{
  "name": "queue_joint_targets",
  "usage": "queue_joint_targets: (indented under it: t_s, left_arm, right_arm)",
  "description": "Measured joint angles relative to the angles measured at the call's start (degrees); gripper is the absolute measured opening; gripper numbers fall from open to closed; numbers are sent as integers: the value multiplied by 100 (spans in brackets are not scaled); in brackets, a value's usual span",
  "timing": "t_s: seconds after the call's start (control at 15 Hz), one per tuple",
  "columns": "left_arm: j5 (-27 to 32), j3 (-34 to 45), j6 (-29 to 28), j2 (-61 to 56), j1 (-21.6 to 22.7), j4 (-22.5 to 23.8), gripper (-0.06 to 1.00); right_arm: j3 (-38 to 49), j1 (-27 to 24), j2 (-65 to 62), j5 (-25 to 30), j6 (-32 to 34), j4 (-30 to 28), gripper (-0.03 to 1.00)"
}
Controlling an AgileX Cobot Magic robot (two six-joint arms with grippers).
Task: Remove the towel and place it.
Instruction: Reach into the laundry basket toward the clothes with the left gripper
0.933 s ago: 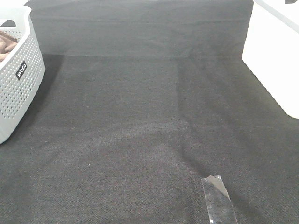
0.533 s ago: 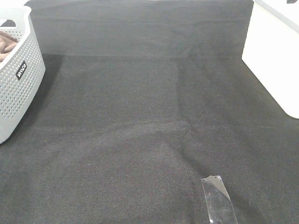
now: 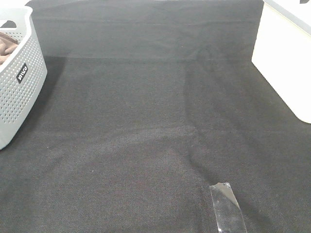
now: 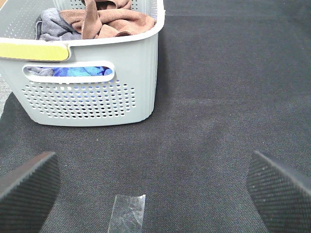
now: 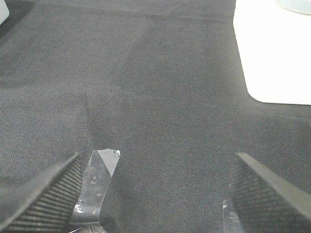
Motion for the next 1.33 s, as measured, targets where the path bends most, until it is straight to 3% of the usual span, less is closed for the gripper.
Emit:
queue_joint_targets:
  t_s: [1.33]
  left_arm:
    - [0,0,0,0,0,17,99]
  right_arm:
    - [0,0,0,0,0,0,78]
